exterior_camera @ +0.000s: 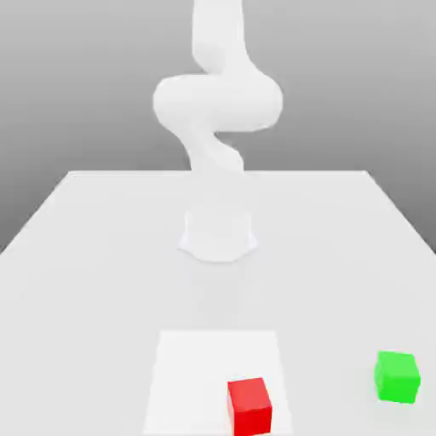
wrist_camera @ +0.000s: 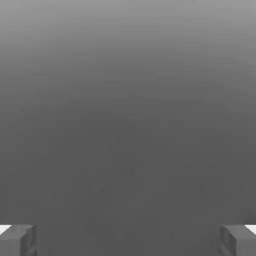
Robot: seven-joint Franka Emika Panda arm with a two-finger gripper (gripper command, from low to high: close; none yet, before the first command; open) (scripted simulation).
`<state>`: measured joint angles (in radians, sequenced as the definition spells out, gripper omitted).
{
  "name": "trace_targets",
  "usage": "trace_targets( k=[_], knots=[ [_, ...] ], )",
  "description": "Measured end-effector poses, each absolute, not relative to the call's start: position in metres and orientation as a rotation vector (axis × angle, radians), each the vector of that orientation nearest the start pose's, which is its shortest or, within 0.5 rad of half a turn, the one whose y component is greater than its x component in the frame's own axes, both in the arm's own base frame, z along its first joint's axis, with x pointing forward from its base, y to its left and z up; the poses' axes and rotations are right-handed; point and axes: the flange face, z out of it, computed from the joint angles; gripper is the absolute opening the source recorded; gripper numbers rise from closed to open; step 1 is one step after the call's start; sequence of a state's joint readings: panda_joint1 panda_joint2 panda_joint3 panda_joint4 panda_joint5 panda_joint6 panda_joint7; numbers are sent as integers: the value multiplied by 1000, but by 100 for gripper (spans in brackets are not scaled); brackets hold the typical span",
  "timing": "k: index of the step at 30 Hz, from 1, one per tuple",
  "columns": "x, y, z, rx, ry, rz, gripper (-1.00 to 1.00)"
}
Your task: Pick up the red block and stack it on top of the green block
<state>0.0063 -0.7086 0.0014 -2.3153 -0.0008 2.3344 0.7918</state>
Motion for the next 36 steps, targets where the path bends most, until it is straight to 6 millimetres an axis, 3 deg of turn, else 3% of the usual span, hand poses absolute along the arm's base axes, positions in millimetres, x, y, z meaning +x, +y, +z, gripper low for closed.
trace_targets(
  k=[6,12,18,25,29,30,36],
  knots=[
    [448,12,572,-2645,1031,-742,0],
    [487,22,462,-2773,1018,-525,0],
    [499,32,347,-2885,993,-295,0],
    [482,41,217,-2985,957,-26,0],
    [480,41,161,-2993,954,-2,0],
    [479,41,151,-2993,953,-1,-100],
    [478,41,145,-2993,954,0,-100]
  ],
)
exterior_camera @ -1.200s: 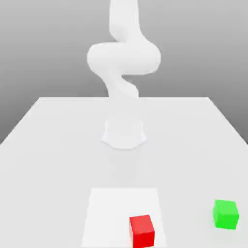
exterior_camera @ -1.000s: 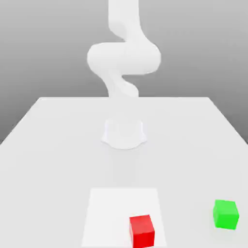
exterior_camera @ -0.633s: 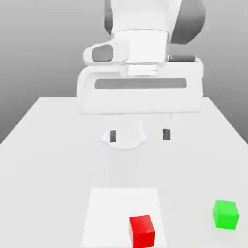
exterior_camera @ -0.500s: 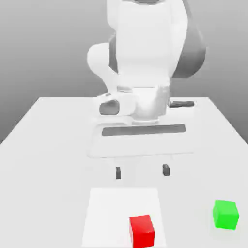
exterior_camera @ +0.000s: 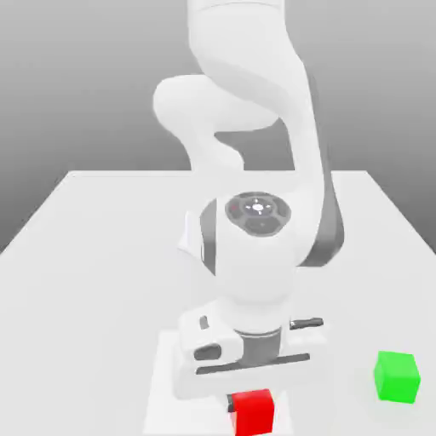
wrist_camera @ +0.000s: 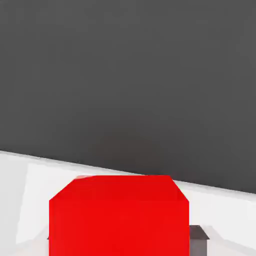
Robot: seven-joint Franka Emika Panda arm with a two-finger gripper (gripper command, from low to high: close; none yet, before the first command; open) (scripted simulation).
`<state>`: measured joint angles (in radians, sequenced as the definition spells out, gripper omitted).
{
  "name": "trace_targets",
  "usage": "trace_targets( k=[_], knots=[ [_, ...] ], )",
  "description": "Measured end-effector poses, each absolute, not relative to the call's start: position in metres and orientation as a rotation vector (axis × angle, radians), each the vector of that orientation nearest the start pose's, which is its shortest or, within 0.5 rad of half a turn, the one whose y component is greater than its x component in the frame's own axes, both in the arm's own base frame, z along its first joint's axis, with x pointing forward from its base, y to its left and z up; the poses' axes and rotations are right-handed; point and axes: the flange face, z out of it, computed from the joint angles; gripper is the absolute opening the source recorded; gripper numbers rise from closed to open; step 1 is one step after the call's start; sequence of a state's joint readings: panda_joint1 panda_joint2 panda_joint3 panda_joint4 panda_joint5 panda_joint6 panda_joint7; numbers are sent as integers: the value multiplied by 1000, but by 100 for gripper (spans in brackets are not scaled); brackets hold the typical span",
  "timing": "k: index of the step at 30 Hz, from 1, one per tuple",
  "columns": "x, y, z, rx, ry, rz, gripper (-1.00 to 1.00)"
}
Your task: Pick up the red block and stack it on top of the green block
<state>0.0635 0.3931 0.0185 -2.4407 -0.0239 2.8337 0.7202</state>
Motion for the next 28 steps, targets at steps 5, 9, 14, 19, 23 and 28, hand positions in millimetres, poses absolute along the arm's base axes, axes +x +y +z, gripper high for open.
trace_targets(
  k=[5,9,14,19,23,28],
  knots=[
    [479,41,193,-2993,953,0,-100],
    [468,122,221,-3076,617,6,-100],
    [425,244,229,-3140,67,2,-100],
    [414,265,186,-3142,-34,0,100],
    [414,265,186,-3142,-33,0,100],
    [414,267,221,-3142,-39,-2,100]
  ],
)
